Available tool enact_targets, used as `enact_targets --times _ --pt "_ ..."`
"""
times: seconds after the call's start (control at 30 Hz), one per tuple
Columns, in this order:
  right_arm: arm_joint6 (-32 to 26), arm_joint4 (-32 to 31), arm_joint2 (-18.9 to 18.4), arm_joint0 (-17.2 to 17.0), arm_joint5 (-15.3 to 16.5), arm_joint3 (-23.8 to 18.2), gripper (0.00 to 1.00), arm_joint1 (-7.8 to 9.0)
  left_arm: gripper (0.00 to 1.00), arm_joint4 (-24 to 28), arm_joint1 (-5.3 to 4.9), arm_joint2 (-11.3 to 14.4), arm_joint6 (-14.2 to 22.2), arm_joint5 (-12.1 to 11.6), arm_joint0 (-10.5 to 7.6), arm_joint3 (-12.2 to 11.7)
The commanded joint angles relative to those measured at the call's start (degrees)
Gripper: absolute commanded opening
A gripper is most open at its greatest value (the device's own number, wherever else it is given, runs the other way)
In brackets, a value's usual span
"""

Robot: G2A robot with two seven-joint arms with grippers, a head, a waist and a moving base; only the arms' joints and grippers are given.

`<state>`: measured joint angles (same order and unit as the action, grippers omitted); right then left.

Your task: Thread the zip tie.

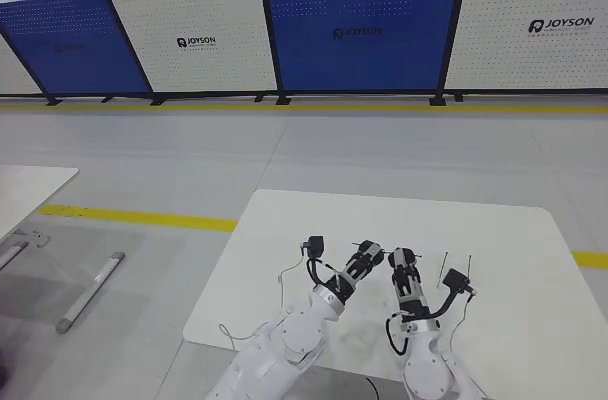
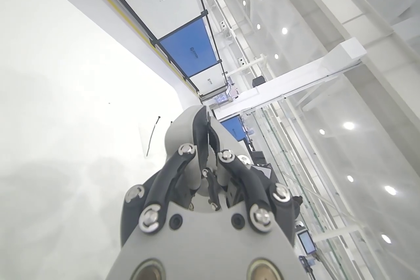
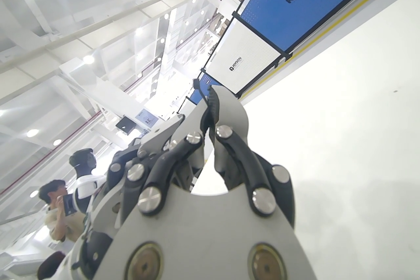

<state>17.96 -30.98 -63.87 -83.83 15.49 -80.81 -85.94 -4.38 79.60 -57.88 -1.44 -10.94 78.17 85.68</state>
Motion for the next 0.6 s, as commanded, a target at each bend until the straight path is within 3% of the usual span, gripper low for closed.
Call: enact_targets --times 0.0,0.23,0.37,0.57 --pt "0.0 -0.1 -0.1 -0.1 0.1 -0.1 0.00 0.01 0.00 -0.1 0.03 0.2 -0.2 0.1 -0.06 -0.1" --pt "0.9 -0.9 -0.3 -0.4 -0.2 -0.3 0.00 0.01 0.00 -1.7 0.17 0.8 -1.8 0.4 -0.30 -0.6" --pt "2.6 -2.6 -0.1 -0.7 -0.9 -0.6 0.00 -0.03 0.13 -2.5 0.25 1.2 -2.4 0.9 -0.38 -0.9" --pt "3.5 -3.5 0.1 -0.9 -1.6 -0.6 0.00 -0.14 0.20 -4.0 0.31 1.6 -3.0 1.6 -0.55 -1.3"
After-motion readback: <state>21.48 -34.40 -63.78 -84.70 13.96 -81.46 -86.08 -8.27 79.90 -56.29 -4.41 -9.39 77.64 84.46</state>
